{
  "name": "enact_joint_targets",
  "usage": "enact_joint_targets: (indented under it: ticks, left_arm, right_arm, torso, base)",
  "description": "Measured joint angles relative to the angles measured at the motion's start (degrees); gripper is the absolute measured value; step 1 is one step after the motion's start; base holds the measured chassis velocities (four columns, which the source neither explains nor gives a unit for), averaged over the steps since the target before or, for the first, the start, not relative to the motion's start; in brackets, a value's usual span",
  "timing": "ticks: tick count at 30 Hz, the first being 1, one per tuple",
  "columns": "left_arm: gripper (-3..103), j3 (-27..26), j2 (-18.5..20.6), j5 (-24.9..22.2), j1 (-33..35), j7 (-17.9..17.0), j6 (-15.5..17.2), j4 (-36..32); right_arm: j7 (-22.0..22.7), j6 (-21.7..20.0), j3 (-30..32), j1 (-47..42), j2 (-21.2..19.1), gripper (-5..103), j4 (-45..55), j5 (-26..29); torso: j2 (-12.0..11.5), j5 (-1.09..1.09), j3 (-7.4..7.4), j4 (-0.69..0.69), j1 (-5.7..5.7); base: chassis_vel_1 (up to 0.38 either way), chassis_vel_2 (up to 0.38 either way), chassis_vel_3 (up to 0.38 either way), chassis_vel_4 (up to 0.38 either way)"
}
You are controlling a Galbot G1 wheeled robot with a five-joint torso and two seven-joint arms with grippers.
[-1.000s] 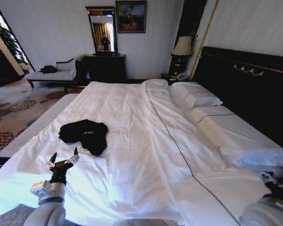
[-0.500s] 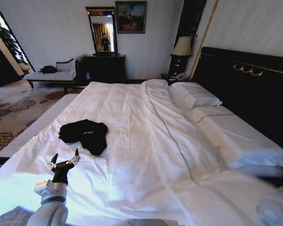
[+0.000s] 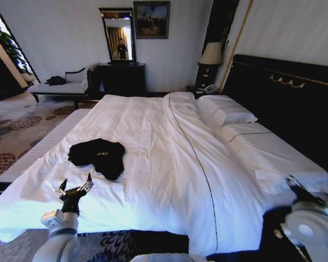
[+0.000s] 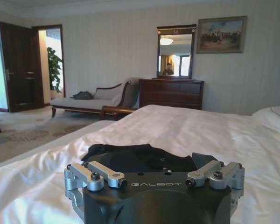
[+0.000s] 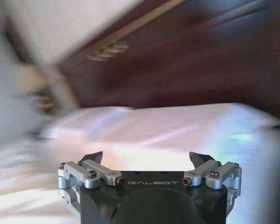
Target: Fold the clothes on the bed.
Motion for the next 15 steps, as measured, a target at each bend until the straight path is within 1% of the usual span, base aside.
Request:
enact_joint_targets:
  ticks: [1, 2, 3, 4, 7, 8, 9, 11, 12, 13, 14, 15]
  left_arm:
    - [100, 0.0, 0.2, -0.9, 0.2, 0.0, 0.2, -0.3]
    - [100, 0.0, 0.3, -2.1, 0.4, 0.0, 0.6, -0.7]
    - [100, 0.0, 0.3, -2.1, 0.4, 0.0, 0.6, -0.7]
    - [100, 0.0, 0.1, -2.9, 0.7, 0.0, 0.9, -1.2]
    - [100, 0.8, -1.1, -3.3, 1.7, 0.1, 1.2, -2.7]
    - [100, 0.8, -1.1, -3.3, 1.7, 0.1, 1.2, -2.7]
    - [100, 1.1, -1.5, -3.2, 1.9, 0.2, 1.3, -3.2]
    - [100, 1.7, -1.9, -3.1, 2.3, 0.6, 1.5, -4.5]
    - [100, 1.8, -1.9, -3.0, 2.4, 0.7, 1.5, -4.9]
    - [100, 2.0, -1.8, -2.5, 2.8, 1.0, 1.4, -5.5]
    - [100, 2.0, -1.8, -2.5, 2.8, 1.0, 1.4, -5.5]
    - [100, 2.1, -1.6, -2.0, 3.1, 1.2, 1.2, -5.8]
  right_arm:
    - [-3.4, 1.3, -1.4, 0.3, -0.2, 100, -0.2, -1.1]
    - [-7.9, 3.4, -3.5, 1.0, -0.4, 100, -0.8, -3.2]
    - [-7.9, 3.4, -3.5, 1.0, -0.4, 100, -0.8, -3.2]
    - [-12.0, 5.4, -5.8, 1.6, -0.7, 100, -1.4, -5.5]
    - [-19.8, 9.8, -11.7, 3.3, -1.0, 100, -2.9, -11.2]
    - [-19.8, 9.8, -11.7, 3.3, -1.0, 100, -2.9, -11.2]
    - [-21.7, 10.8, -14.0, 4.0, -0.9, 100, -3.3, -13.6]
    - [-24.1, 11.6, -17.8, 4.9, 0.2, 100, -3.6, -18.4]
    - [-24.4, 11.7, -18.6, 5.0, 0.6, 100, -3.6, -19.5]
    - [-25.8, 12.3, -20.5, 4.9, 1.8, 100, -3.5, -22.7]
    - [-25.8, 12.3, -20.5, 4.9, 1.8, 100, -3.5, -22.7]
    - [-26.6, 12.9, -21.0, 4.3, 2.3, 100, -3.3, -24.3]
  torso:
    - [0.0, 0.00, 0.00, 0.00, 0.00]
    - [0.0, 0.00, 0.00, 0.00, 0.00]
    - [0.0, 0.00, 0.00, 0.00, 0.00]
    - [0.0, -0.01, 0.00, 0.00, 0.00]
    - [0.0, -0.01, 0.00, 0.01, 0.00]
    - [0.0, -0.01, 0.00, 0.01, 0.00]
    - [0.0, 0.00, 0.00, 0.01, 0.00]
    - [0.0, 0.01, 0.00, 0.02, 0.00]
    - [0.0, 0.01, 0.00, 0.01, 0.00]
    - [0.0, 0.01, 0.00, 0.01, 0.00]
    - [0.0, 0.01, 0.00, 0.01, 0.00]
    - [0.0, 0.01, 0.00, 0.01, 0.00]
  base:
    - [0.000, 0.000, 0.000, 0.000]
    - [0.000, 0.000, 0.000, 0.000]
    - [0.000, 0.000, 0.000, 0.000]
    - [0.000, 0.000, 0.000, 0.000]
    - [0.000, 0.000, 0.000, 0.000]
    - [0.000, 0.000, 0.000, 0.000]
    - [0.000, 0.000, 0.000, 0.000]
    - [0.000, 0.000, 0.000, 0.000]
    - [0.000, 0.000, 0.000, 0.000]
    - [0.000, 0.000, 0.000, 0.000]
    - [0.000, 0.000, 0.000, 0.000]
    - [0.000, 0.000, 0.000, 0.000]
